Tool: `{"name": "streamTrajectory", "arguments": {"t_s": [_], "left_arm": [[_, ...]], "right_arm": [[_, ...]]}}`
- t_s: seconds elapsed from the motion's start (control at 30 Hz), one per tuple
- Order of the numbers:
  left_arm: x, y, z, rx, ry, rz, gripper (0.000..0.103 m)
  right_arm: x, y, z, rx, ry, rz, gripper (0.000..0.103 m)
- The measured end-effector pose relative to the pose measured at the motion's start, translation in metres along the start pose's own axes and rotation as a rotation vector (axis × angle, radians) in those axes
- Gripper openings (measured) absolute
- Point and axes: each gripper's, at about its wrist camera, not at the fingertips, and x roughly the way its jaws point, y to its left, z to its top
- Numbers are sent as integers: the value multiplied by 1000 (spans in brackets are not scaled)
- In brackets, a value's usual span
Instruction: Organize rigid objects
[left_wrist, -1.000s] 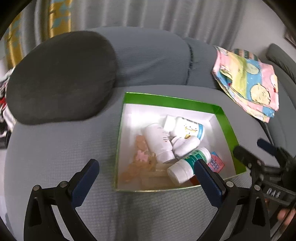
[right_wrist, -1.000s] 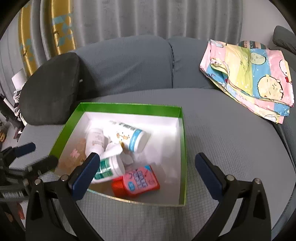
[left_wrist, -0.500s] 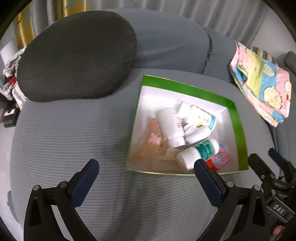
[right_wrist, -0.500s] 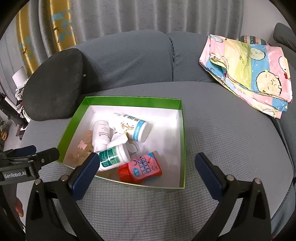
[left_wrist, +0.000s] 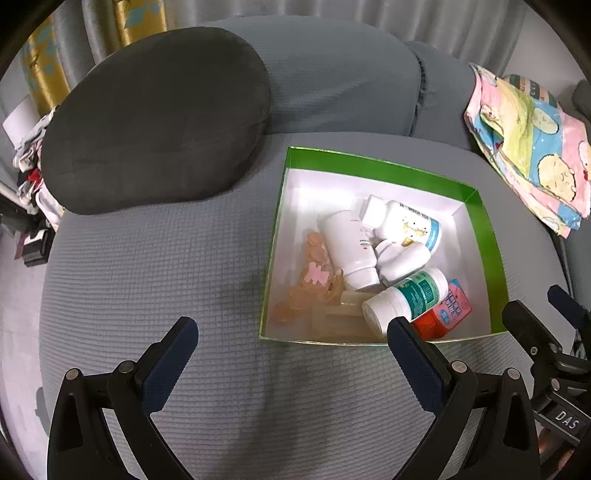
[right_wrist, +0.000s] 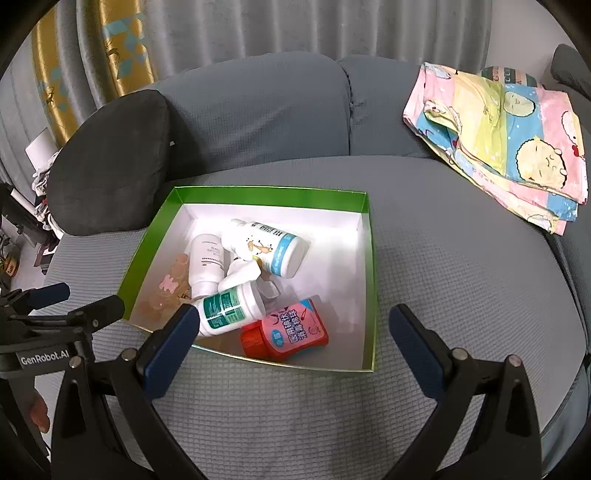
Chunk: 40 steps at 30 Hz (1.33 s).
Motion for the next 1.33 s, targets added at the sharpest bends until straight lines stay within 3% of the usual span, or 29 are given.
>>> {"name": "streamTrajectory", "arguments": {"t_s": [0.3,0.93,1.33], "left_arm": [[10,-6,0,8,49,14,102],[23,-10,-2,23,83,24,102],[24,-16,-3,42,64,34,102]], "right_arm": [[7,0,2,-6,68,-8,102],[13,1,2,-3,71,-2,102],[20,-3,1,6,80,2,102]]}}
